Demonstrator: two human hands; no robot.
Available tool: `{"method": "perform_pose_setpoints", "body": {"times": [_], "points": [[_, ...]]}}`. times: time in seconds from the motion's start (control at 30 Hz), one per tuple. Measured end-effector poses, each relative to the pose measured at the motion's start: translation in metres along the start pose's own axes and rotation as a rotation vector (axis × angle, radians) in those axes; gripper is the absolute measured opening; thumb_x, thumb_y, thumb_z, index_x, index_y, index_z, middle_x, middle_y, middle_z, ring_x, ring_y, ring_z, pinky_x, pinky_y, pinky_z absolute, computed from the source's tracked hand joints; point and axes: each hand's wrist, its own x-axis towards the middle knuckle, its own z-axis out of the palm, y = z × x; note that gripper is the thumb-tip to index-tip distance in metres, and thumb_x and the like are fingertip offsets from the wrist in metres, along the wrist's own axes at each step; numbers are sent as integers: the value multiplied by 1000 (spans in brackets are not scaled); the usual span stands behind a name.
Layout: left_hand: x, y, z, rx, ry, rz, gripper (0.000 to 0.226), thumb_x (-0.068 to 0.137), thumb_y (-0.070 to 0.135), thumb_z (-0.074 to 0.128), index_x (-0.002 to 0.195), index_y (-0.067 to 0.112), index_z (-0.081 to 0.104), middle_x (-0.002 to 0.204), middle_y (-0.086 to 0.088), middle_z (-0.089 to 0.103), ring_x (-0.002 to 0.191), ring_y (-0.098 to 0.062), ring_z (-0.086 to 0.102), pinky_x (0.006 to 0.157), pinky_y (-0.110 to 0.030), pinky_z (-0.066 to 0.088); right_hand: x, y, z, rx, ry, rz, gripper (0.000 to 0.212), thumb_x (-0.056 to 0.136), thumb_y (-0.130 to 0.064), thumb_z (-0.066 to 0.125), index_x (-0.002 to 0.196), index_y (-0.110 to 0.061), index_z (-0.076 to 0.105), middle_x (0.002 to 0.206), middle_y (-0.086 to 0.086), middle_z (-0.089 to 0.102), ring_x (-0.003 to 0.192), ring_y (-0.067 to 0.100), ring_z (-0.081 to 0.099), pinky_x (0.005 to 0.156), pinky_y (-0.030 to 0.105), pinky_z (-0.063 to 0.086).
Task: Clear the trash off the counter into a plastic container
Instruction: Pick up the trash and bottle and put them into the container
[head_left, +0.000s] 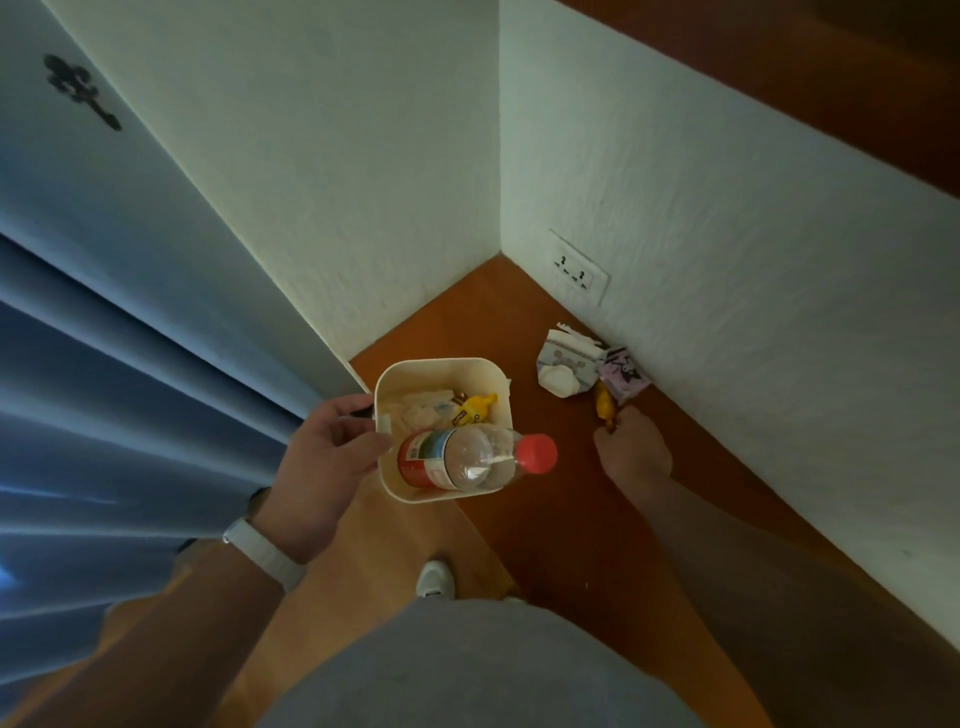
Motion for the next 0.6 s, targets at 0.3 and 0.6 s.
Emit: {"method": "perform_pose_setpoints", "body": {"times": [0.3, 0.6], "points": [[6, -2, 2, 31, -44, 22, 27, 90, 0, 68, 109, 19, 67, 101, -16, 75, 92, -35, 75, 82, -49, 62, -42, 5, -35, 229, 127, -39, 8, 92, -28, 58, 92, -19, 58, 80, -1, 60, 69, 14, 58, 60, 34, 46], [16, -1, 1, 84, -141, 49, 30, 91, 5, 68, 118, 19, 66, 87, -6, 72, 69, -14, 71, 53, -24, 53, -95, -52, -103, 417, 47, -275, 5, 92, -24, 62, 95, -20, 61, 77, -5, 59, 61, 5, 50, 53, 20, 40]]}}
